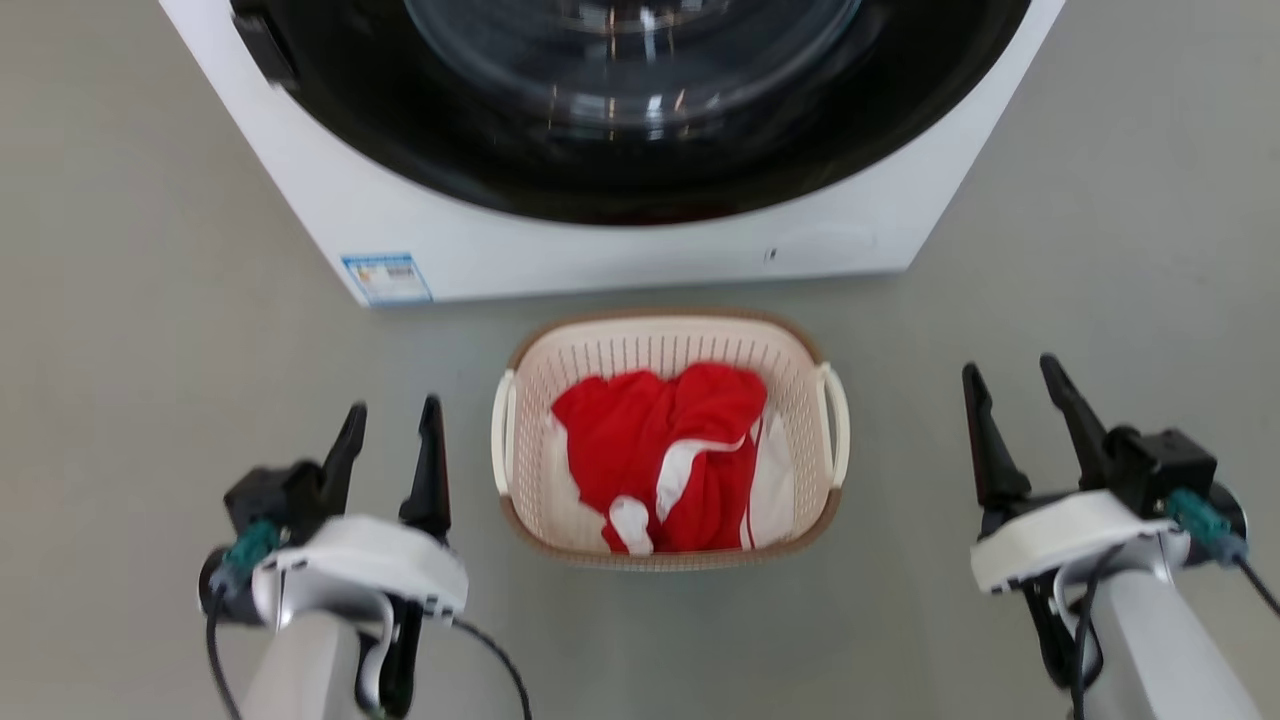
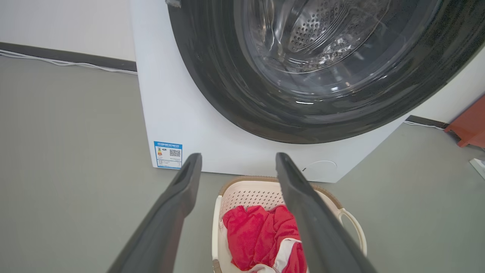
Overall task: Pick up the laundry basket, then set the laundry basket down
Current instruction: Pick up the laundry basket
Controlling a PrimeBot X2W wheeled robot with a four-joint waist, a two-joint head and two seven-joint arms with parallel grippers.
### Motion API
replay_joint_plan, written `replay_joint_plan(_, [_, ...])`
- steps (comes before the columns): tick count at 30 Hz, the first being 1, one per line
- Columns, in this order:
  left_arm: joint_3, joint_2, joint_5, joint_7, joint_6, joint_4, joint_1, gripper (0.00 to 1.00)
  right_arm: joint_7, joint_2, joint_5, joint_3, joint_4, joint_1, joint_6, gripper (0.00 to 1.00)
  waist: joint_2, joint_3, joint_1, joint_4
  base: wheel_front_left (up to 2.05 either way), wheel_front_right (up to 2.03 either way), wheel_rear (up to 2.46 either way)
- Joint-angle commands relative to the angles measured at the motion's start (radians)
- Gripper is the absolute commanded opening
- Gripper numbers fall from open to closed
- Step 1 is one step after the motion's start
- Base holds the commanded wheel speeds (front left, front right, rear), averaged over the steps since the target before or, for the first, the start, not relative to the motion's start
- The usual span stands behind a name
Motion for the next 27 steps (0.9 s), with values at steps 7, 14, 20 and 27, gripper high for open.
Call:
replay_joint_plan(7, [-0.033,0.013,0.003,-0.01,0.028,0.131,-0.197,1.0,-0.013,-0.011,0.004,0.022,0.111,-0.154,0.006,1.0,0.0,0.208,0.0,0.018,0.0,0.0,0.0])
replay_joint_plan(14, [-0.09,0.013,-0.015,-0.01,0.044,0.314,-0.364,1.0,-0.013,0.002,-0.025,-0.003,0.32,-0.311,0.006,1.0,0.0,0.341,0.0,0.016,0.0,0.0,0.0])
replay_joint_plan(20, [-0.135,0.013,-0.043,-0.01,0.06,0.42,-0.492,1.0,-0.013,0.006,-0.039,0.01,0.411,-0.414,0.006,1.0,0.0,0.441,0.0,0.026,0.0,0.0,0.0])
replay_joint_plan(27, [-0.16,0.013,-0.065,-0.01,0.075,0.482,-0.576,1.0,-0.013,0.005,-0.038,0.014,0.453,-0.483,0.006,1.0,0.0,0.508,0.0,0.034,0.0,0.0,0.0])
